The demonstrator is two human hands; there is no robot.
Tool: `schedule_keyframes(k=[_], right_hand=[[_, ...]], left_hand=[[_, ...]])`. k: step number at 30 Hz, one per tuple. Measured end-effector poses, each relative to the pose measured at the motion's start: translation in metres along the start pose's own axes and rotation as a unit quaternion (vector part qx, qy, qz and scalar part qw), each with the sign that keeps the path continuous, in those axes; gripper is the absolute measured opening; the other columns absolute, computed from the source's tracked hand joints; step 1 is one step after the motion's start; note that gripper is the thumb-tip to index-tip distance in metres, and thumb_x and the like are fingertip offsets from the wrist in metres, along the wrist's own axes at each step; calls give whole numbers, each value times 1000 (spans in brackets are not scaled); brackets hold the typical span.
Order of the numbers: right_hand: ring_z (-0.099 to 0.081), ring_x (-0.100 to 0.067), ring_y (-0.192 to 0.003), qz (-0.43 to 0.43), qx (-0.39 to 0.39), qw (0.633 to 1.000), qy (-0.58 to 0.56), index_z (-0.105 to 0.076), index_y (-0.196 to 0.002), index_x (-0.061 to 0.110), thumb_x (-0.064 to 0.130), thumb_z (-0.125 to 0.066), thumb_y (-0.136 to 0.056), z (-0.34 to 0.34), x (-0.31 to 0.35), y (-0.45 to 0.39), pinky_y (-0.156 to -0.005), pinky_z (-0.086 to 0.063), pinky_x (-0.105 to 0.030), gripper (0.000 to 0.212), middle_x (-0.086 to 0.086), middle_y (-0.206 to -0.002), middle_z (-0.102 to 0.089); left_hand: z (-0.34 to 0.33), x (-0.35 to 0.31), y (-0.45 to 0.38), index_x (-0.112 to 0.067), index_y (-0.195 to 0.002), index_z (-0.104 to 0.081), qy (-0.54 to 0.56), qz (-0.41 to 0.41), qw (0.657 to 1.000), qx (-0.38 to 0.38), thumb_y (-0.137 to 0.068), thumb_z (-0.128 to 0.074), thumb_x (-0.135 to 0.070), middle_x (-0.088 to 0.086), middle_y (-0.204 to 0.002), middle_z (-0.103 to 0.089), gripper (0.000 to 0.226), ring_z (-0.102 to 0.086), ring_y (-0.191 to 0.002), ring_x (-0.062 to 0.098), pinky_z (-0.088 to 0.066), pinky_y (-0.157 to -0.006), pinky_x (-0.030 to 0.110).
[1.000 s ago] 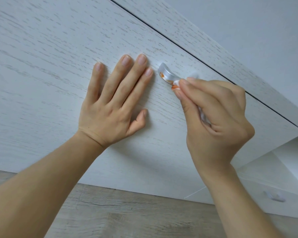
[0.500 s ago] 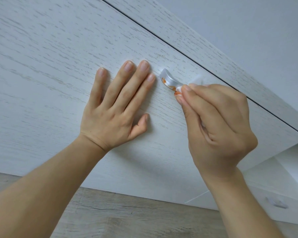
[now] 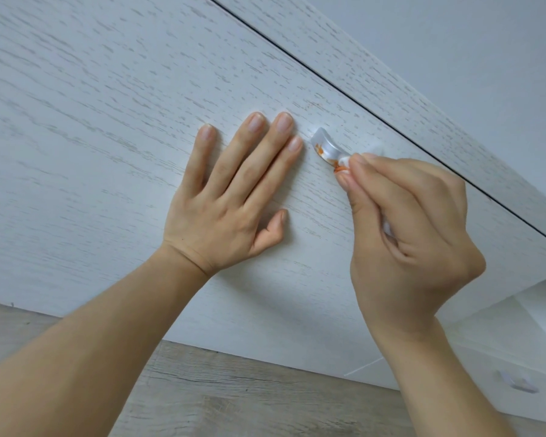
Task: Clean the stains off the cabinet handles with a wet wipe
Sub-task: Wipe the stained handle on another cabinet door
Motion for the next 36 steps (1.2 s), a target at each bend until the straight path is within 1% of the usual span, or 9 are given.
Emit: schedule_keyframes(k=[3, 6, 9, 14, 17, 23, 29, 33, 36], right_hand=[[-61, -19, -81, -5, 0, 1000, -7, -72, -92, 0, 2, -71, -89, 6, -1, -1, -85, -48, -17, 4, -6, -88, -68], [-61, -21, -80, 19, 10, 1000, -4, -73, -91, -1, 1, -71, -89, 2, 2, -3, -84, -47, -17, 4, -8, -87, -69], [-61, -23, -78, 38, 2, 999, -1, -74, -87, -2, 0, -71, -88, -8, 8, -5, -82, -49, -18, 5, -10, -85, -71], [-61, -23, -78, 23, -11, 1000, 7, -74, -88, -3, 1, -72, -88, -4, 5, -2, -83, -48, -17, 4, -10, -85, -70], [-61, -23, -78, 23, -1, 1000, 5, -73, -89, -3, 0, -71, -88, -3, 3, -1, -84, -47, -16, 4, -10, -85, -70], [-62, -25, -79, 26, 2, 1000, -3, -74, -88, -3, -1, -71, -88, -9, 9, -5, -82, -50, -21, 3, -10, -85, -70], [-61, -20, -80, 5, 0, 1000, -15, -70, -93, -1, 1, -71, -88, 0, 4, -1, -84, -47, -17, 5, -5, -89, -65], [-61, -22, -80, 29, 3, 1000, -5, -73, -90, -3, 0, -71, -88, -8, 7, -5, -82, -50, -19, 3, -9, -86, -69], [-61, -22, -79, 25, 4, 1000, 3, -73, -90, -2, 0, -71, -88, -7, 7, -4, -83, -48, -16, 3, -8, -86, -68]], left_hand=[[0, 0, 0, -8, -151, -24, 2, -1, 1000, -2, -91, -36, -44, 8, -153, -22, 71, -7, -147, 20, -4, -119, 43], [0, 0, 0, -8, -151, -24, 2, 0, 1000, -3, -92, -36, -45, 8, -153, -22, 71, -7, -147, 20, -4, -119, 43], [0, 0, 0, -8, -150, -25, -5, -1, 1000, -7, -92, -35, -45, 8, -152, -22, 70, -8, -146, 20, -5, -119, 43], [0, -1, 0, -8, -150, -25, 6, -2, 1000, -5, -91, -36, -44, 7, -152, -23, 70, -9, -146, 19, -4, -119, 43], [0, 0, 0, -8, -150, -26, 2, -1, 1000, -6, -91, -36, -44, 7, -152, -23, 70, -10, -146, 20, -5, -119, 43], [1, -1, -1, -7, -150, -26, -2, -1, 1000, -9, -92, -35, -44, 8, -152, -23, 70, -9, -146, 20, -5, -119, 43], [1, -1, -1, -6, -149, -25, 5, -4, 1000, -7, -92, -33, -43, 9, -151, -28, 68, -9, -146, 19, -5, -120, 43], [1, 1, 0, -4, -150, -21, 5, 8, 1000, -12, -92, -32, -44, 11, -151, -21, 71, -8, -146, 19, -7, -120, 41], [2, 4, 0, -2, -147, -22, 14, 23, 999, -20, -92, -31, -44, 14, -150, -17, 70, -6, -147, 20, -8, -120, 39]])
Point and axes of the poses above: each hand's wrist, its own y-axis away from the middle knuckle, its own z-axis out of the back of the hand, x = y × z, the point moved 7 cm from there along -y, towards the middle knuckle
